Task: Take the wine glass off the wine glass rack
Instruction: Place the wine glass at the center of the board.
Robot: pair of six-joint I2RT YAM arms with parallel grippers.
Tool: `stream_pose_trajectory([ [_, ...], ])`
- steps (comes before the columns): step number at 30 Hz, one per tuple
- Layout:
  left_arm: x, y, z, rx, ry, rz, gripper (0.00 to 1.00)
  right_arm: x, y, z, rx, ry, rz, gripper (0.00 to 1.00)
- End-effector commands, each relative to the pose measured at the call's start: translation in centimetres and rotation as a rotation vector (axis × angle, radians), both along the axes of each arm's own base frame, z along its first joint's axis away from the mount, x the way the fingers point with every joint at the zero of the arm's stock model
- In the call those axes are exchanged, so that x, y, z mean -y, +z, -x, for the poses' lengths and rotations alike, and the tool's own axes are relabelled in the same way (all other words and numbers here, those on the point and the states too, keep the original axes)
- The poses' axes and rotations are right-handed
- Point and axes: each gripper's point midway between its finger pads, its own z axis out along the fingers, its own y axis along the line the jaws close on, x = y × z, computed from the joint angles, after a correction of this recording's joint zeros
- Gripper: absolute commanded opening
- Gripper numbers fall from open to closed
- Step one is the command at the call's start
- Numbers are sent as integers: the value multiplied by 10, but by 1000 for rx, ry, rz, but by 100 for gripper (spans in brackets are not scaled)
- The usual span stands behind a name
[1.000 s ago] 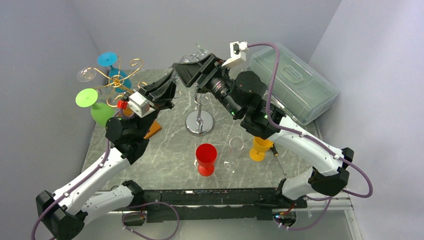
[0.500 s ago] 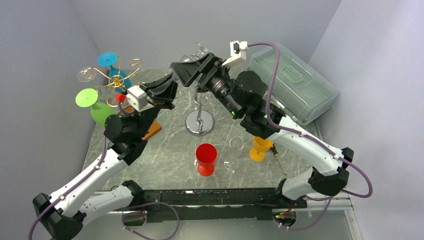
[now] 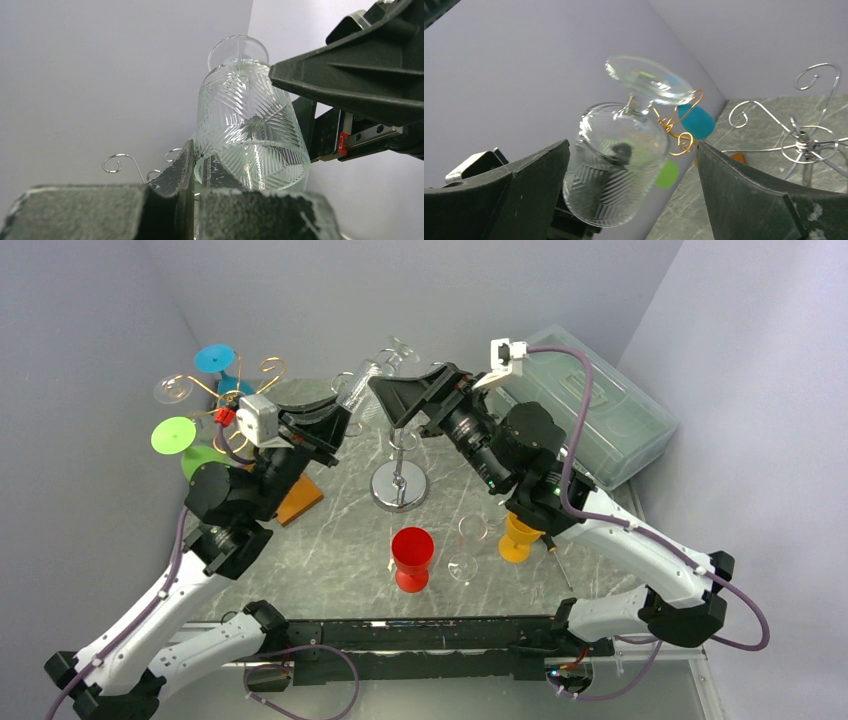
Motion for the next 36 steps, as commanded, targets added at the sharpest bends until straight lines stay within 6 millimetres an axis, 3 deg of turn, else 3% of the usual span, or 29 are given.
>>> stream_pose_trajectory([
  [1,-29,47,30,20,-8,111,0,26,14,4,47,-58,-40,100],
  [9,-47,33,43,-166,10,41,0,54,3,13,50,-93,-8,100],
  [14,-63,26,64,-324,10,-33,0,68,-16,14,34,-133,85,100],
  [26,-80,-51,91,-808,43,-233,0,92,-58,15,-14,-186,263,100],
  [31,-87,-81,101,-974,79,-304,0,103,-83,6,-65,-232,339,100],
  [36,-87,-126,104,-1142,118,-383,0,105,-99,-8,-114,-201,377,100],
])
